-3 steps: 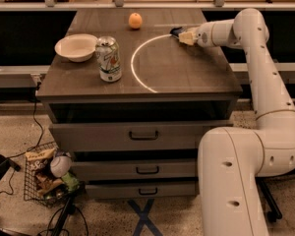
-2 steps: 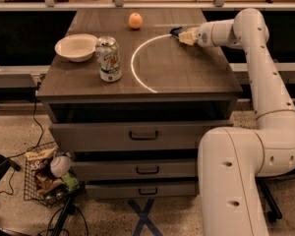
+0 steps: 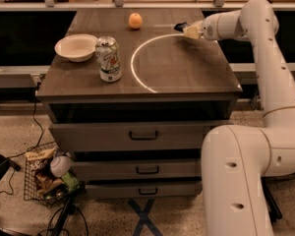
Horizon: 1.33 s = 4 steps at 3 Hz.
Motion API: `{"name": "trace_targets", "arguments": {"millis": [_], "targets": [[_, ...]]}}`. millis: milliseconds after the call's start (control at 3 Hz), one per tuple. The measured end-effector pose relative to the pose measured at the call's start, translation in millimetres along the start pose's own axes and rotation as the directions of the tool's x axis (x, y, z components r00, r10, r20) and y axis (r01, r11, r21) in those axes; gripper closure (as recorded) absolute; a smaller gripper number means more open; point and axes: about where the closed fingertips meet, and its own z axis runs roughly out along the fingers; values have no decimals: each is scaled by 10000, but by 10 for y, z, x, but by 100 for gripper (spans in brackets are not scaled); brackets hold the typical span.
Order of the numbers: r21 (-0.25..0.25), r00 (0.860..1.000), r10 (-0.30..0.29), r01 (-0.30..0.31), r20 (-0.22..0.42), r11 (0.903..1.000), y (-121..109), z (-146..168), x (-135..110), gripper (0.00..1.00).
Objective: Move rxbar blueberry near 7up can
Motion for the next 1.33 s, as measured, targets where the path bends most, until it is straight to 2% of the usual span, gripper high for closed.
{"name": "trace_targets", "arguments": {"millis": [667,1000,1333], "targets": [[726,9949,-1012,1012,-30,9922,-68,-593,-492,100],[724,9949,-1012,1011,-31,9922,-67,-591,-492,100],[733,9914,-1309,1304,17,9887,-20,-610,-601,100]]}}
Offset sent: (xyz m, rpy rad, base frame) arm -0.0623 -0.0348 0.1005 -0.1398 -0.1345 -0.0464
